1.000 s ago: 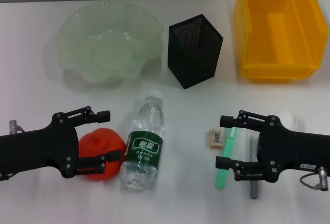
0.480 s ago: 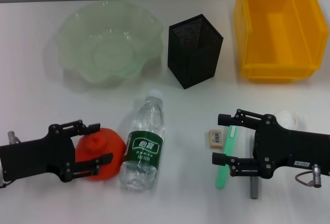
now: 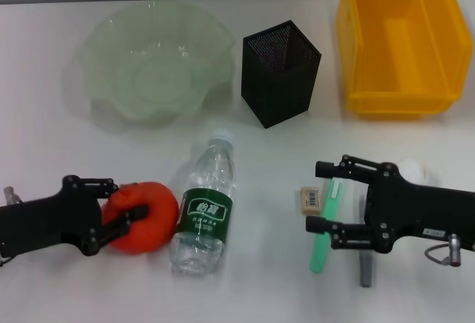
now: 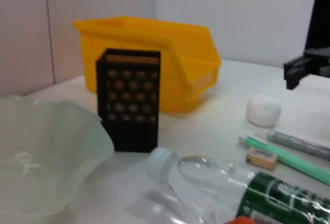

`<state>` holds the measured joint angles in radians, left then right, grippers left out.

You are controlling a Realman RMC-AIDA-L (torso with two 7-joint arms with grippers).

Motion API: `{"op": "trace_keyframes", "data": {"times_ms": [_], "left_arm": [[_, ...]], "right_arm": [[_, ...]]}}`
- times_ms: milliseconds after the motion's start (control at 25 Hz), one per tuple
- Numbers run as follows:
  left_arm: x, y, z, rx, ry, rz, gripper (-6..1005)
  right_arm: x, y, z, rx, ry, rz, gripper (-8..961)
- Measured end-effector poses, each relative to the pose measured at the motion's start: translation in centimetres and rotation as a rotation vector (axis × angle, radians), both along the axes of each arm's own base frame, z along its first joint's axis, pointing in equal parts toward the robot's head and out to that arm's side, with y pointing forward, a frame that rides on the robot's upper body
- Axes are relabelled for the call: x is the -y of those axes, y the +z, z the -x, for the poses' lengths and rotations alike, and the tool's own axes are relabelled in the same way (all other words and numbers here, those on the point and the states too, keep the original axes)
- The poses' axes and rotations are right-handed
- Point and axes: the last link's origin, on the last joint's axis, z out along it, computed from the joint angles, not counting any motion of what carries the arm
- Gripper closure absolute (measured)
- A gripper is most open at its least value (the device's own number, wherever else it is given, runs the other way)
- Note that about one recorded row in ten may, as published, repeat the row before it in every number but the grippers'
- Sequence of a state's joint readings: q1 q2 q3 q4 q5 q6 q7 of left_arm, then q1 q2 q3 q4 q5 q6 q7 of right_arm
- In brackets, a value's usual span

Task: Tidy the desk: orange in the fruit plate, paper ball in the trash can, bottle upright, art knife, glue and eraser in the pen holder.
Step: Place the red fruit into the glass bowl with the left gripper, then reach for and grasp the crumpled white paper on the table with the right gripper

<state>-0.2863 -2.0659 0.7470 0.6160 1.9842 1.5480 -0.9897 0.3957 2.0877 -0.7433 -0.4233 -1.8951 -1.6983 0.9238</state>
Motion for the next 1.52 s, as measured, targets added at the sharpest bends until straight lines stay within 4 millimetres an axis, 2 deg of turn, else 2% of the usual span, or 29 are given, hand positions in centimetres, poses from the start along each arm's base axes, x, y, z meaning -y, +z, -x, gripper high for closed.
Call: {"op": "trace_keyframes", "data": {"times_ms": [120, 200, 240, 280, 360, 400, 440, 480, 680, 840, 1120, 1200, 1280, 1360, 1440, 1520], "left_arm": [[-0.1, 1.1, -0.3, 0.045, -0.007, -0.043, 526], [-0.5, 2.4, -0.8, 0.097, -0.024, -0.1, 648], [-1.4, 3.6, -1.4, 0.135, -0.042, -0.156, 709], [-1.4, 3.6, -1.4, 0.135, -0.042, -0.156, 719], [-2.7, 4.5, -2.0, 0.155, -0.052, -0.21, 740], [-3.7, 5.0, -2.4, 0.159, -0.053, -0.25, 751], [-6.0, 5.1, -2.9, 0.148, -0.03, -0.314, 761], [-6.0, 5.1, -2.9, 0.148, -0.03, -0.314, 766], [-11.7, 4.7, -4.0, 0.135, 0.099, -0.474, 789], [-14.4, 3.3, -4.9, 0.123, 0.165, -0.524, 808], [-14.9, 1.8, -5.9, 0.124, 0.144, -0.497, 659], [-14.7, 1.7, -6.1, 0.135, 0.137, -0.487, 573], [-14.1, 2.0, -6.2, 0.167, 0.124, -0.462, 487], [-12.8, 2.5, -6.0, 0.199, 0.092, -0.427, 368], [-10.6, 2.9, -5.4, 0.211, 0.038, -0.377, 216], [-8.5, 2.9, -4.8, 0.204, -0.001, -0.335, 204]], "right_arm": [[-0.2, 0.4, 0.1, -0.026, -0.015, -0.035, 120], [-0.4, 1.0, 0.1, -0.066, -0.029, -0.088, 120], [-0.5, 1.6, 0.1, -0.107, -0.046, -0.14, 120], [-0.5, 1.6, 0.1, -0.107, -0.046, -0.14, 120], [-0.5, 2.0, 0.2, -0.134, -0.053, -0.165, 120], [-0.4, 2.2, 0.2, -0.144, -0.052, -0.171, 120], [-0.4, 2.3, 0.2, -0.153, -0.052, -0.178, 120], [-0.4, 2.3, 0.2, -0.153, -0.052, -0.178, 120], [-0.4, 2.3, 0.2, -0.157, -0.059, -0.185, 120], [-0.4, 2.2, 0.0, -0.162, -0.08, -0.18, 120], [-0.6, 2.7, -0.3, -0.19, -0.133, -0.185, 121], [-0.9, 3.1, -0.3, -0.203, -0.161, -0.167, 121], [-1.5, 4.3, -0.1, -0.203, -0.189, -0.138, 121], [-2.2, 6.2, 0.1, -0.175, -0.224, -0.103, 121], [-3.0, 8.2, 0.9, -0.092, -0.266, -0.042, 121], [-4.0, 9.5, 2.0, 0.051, -0.327, 0.028, 121]]}}
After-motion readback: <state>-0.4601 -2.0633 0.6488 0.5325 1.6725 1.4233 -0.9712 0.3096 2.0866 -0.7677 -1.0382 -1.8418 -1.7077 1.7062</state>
